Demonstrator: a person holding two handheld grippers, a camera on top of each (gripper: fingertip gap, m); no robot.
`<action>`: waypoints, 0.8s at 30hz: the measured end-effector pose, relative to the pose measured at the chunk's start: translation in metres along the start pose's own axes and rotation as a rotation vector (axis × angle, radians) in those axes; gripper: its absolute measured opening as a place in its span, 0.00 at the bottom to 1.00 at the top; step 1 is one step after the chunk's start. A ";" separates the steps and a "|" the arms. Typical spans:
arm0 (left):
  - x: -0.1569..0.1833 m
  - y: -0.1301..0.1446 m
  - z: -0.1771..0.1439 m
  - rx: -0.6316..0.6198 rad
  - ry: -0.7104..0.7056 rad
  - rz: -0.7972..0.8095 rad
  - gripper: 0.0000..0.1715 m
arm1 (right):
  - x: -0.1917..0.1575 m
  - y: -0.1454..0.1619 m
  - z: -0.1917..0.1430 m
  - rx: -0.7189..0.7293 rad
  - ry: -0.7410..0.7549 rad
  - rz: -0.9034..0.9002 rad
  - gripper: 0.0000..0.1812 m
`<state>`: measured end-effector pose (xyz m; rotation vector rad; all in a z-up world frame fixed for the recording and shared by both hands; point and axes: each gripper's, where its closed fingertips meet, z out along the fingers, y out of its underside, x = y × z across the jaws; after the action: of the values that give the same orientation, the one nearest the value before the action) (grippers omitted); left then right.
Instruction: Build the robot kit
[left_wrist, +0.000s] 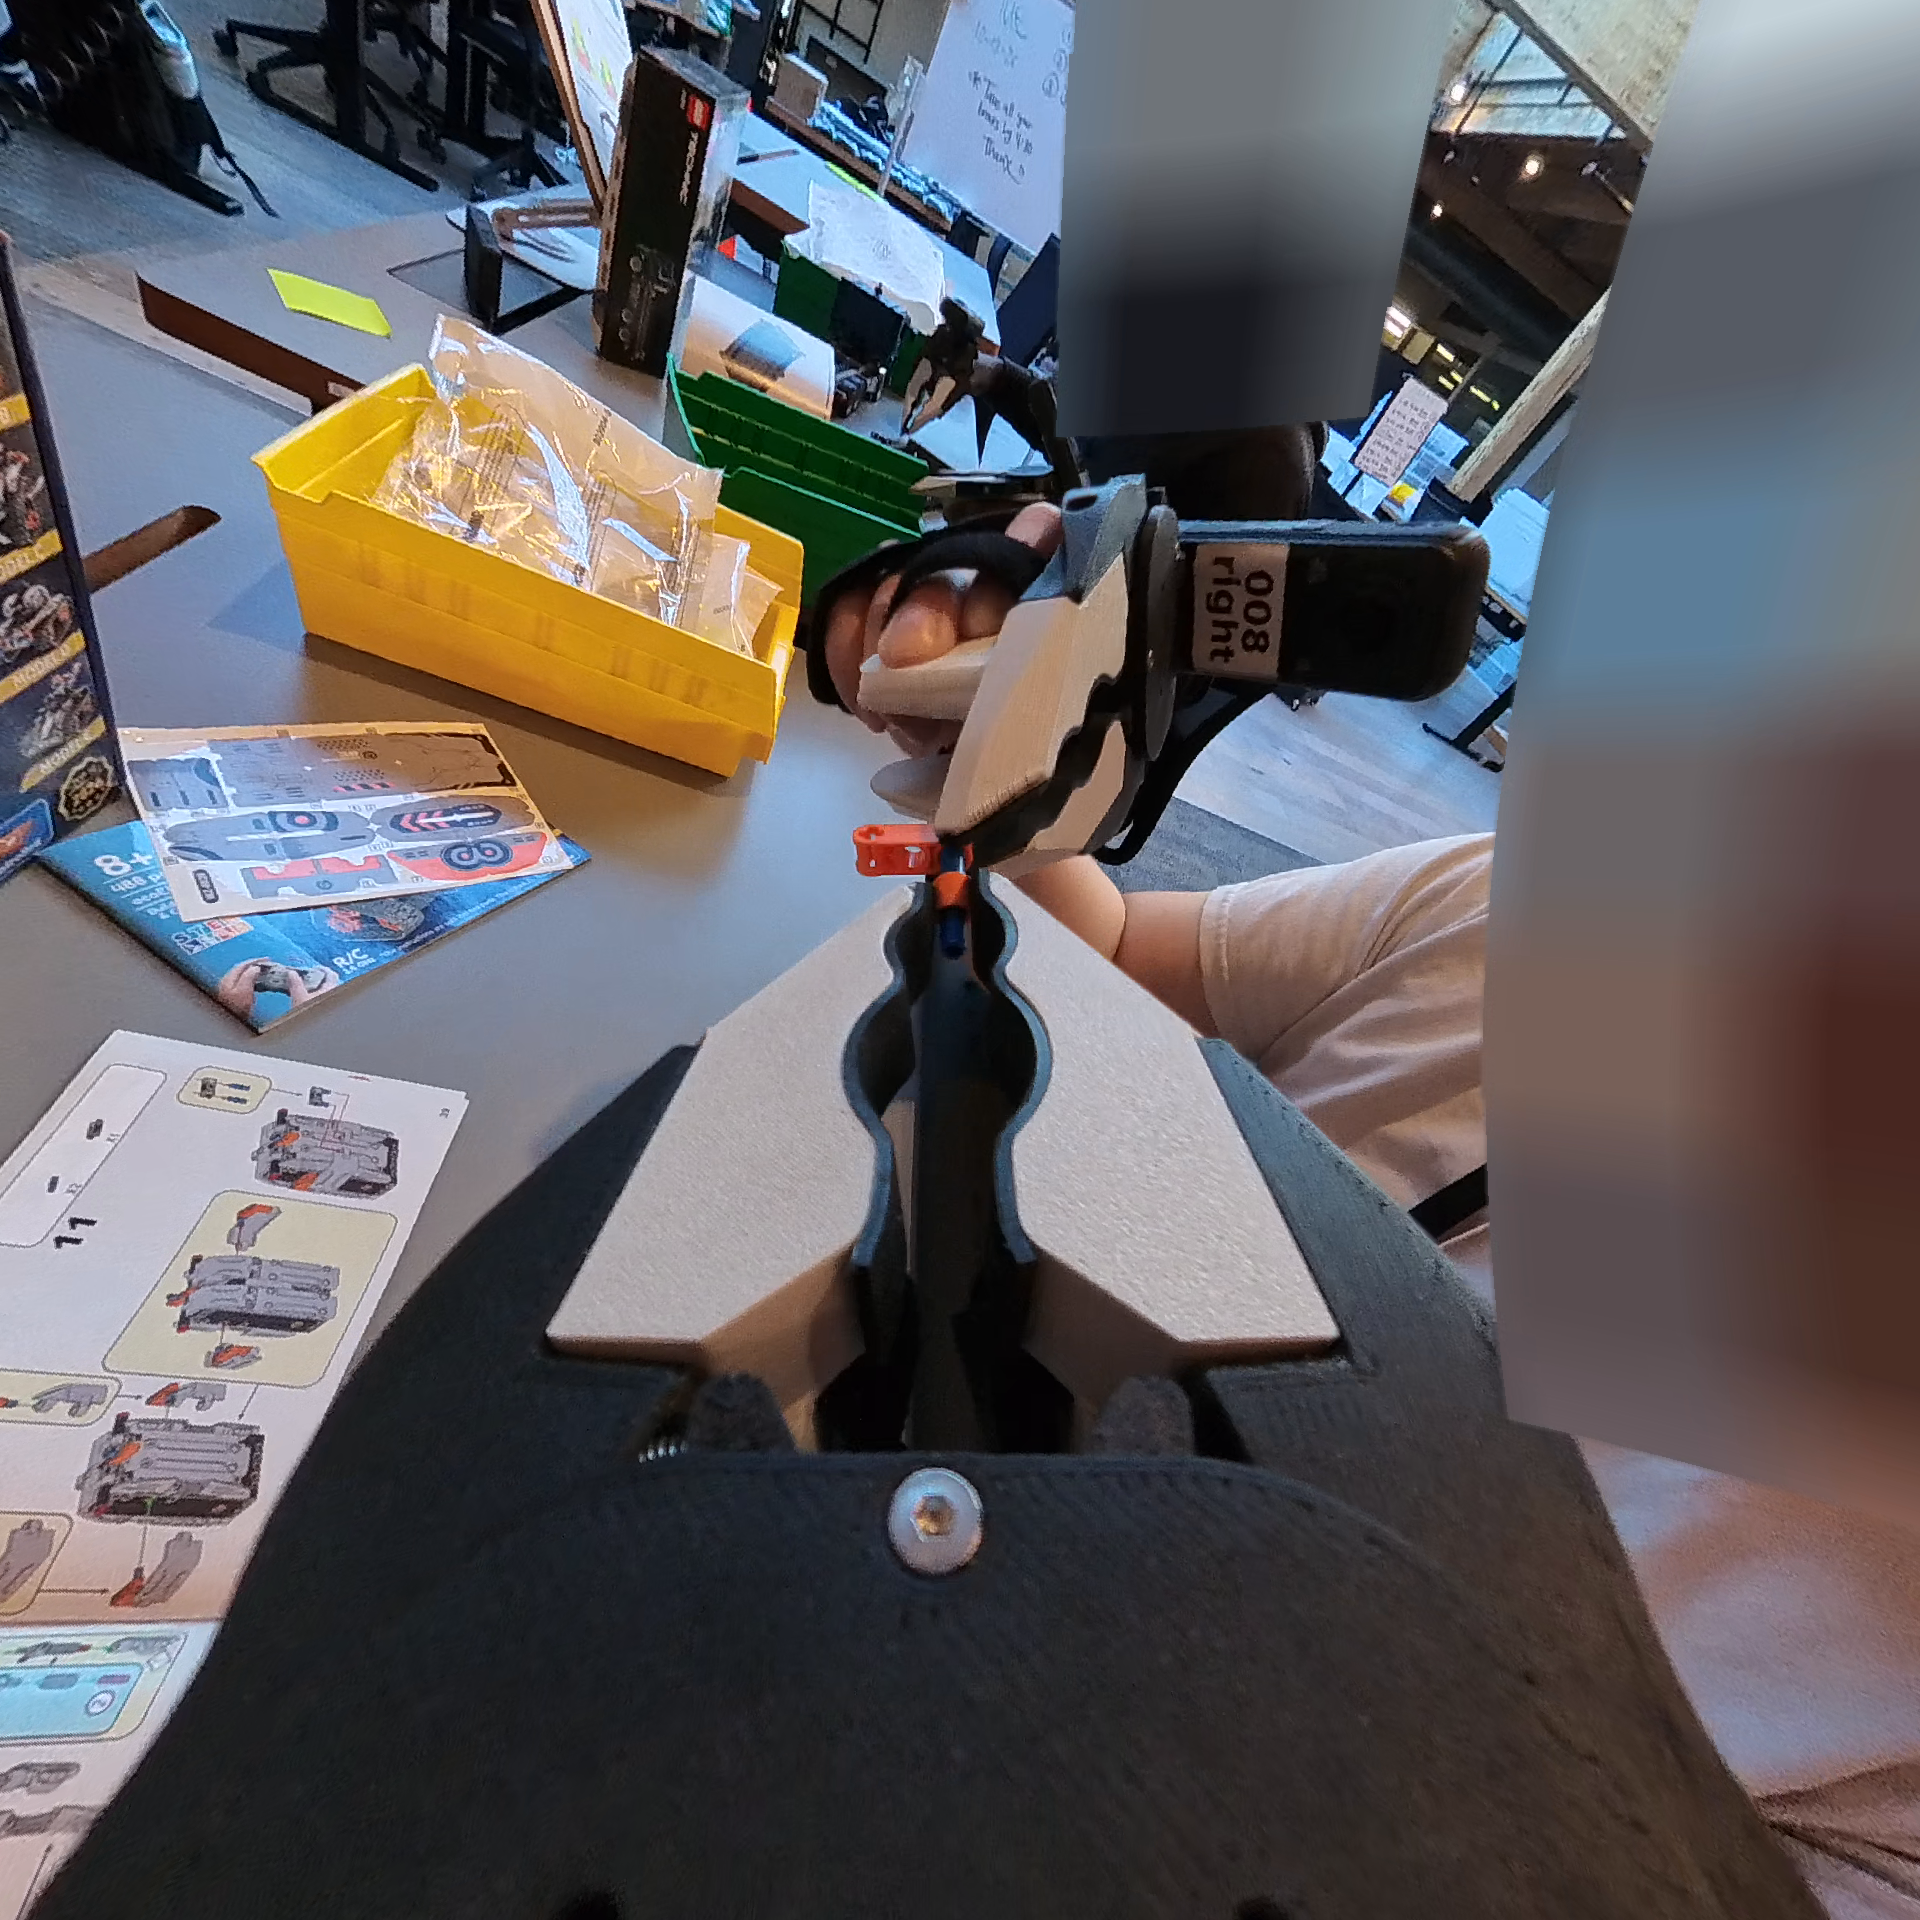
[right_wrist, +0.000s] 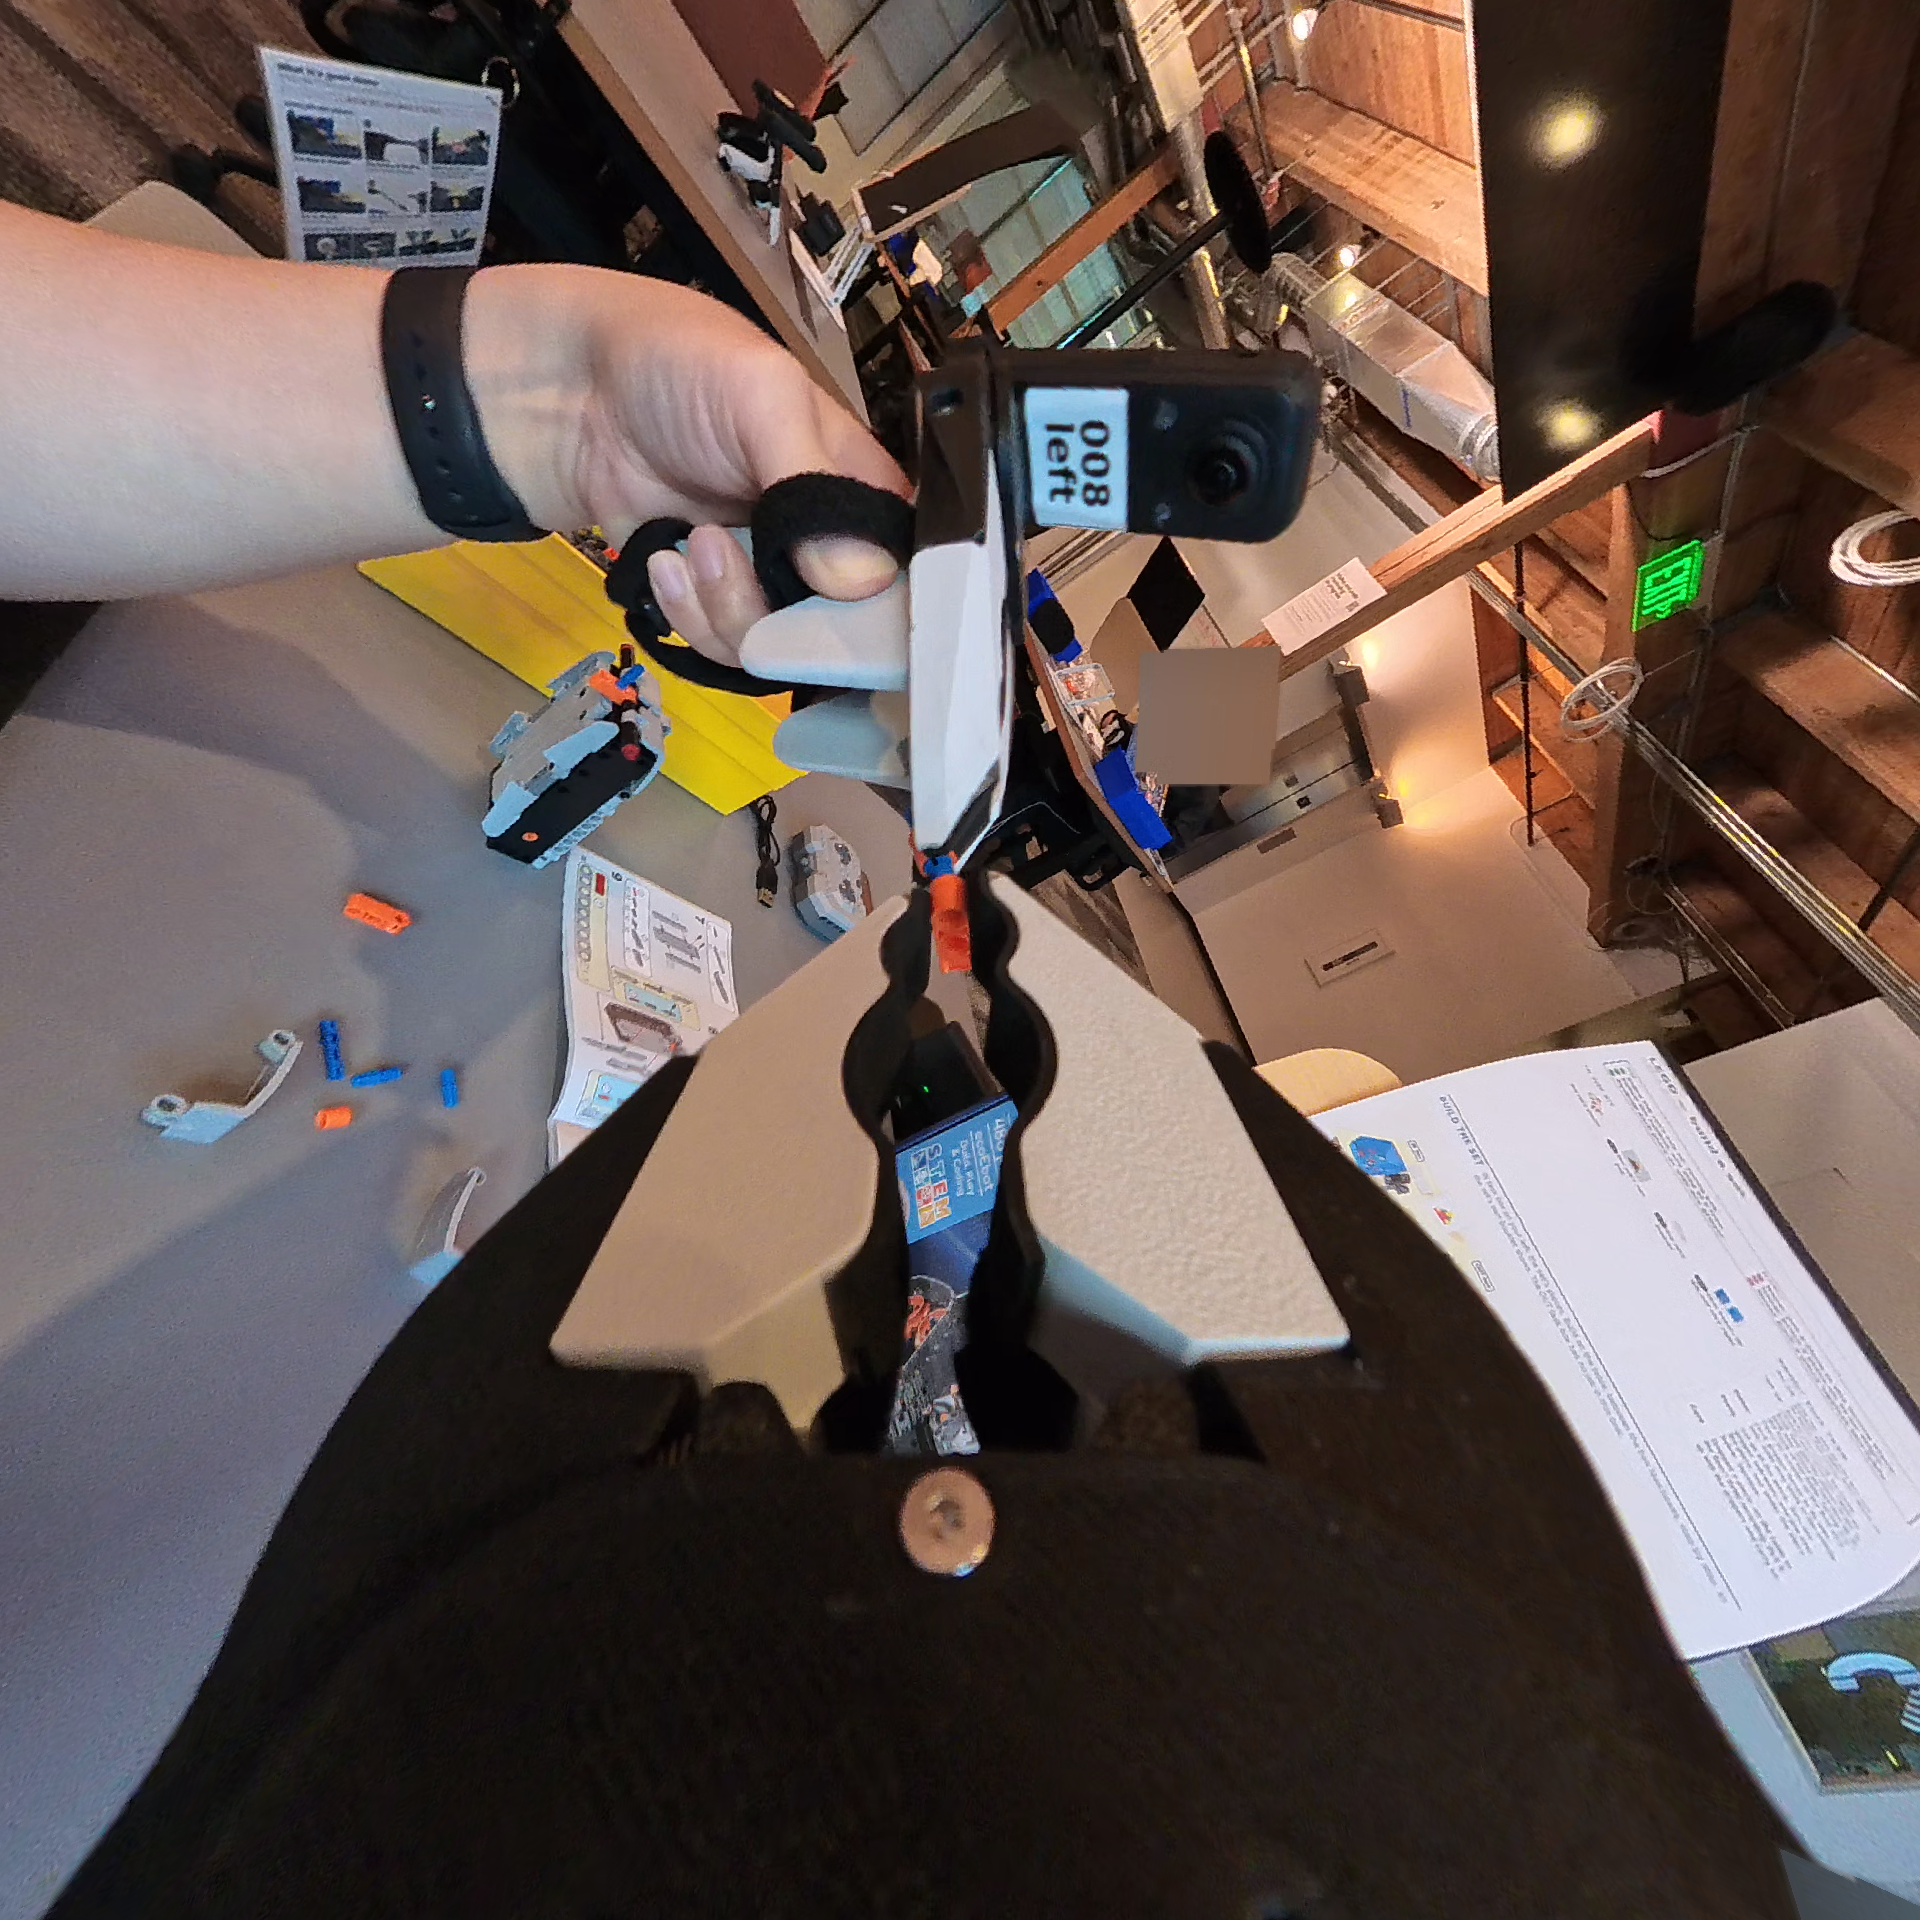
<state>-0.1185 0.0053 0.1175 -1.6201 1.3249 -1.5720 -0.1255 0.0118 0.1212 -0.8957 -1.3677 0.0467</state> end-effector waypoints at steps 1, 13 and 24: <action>0.000 0.002 0.001 -0.014 -0.003 0.001 0.03 | -0.002 0.001 0.000 -0.005 -0.014 -0.008 0.03; 0.005 0.018 0.006 -0.114 0.019 0.026 0.03 | -0.021 0.000 -0.006 0.016 -0.132 -0.042 0.03; 0.017 0.014 0.006 -0.091 0.106 0.028 0.03 | -0.020 -0.013 -0.011 0.140 -0.169 0.055 0.03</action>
<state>-0.1197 -0.0171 0.1115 -1.5836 1.4878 -1.6221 -0.1271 -0.0132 0.1132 -0.8257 -1.4762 0.2627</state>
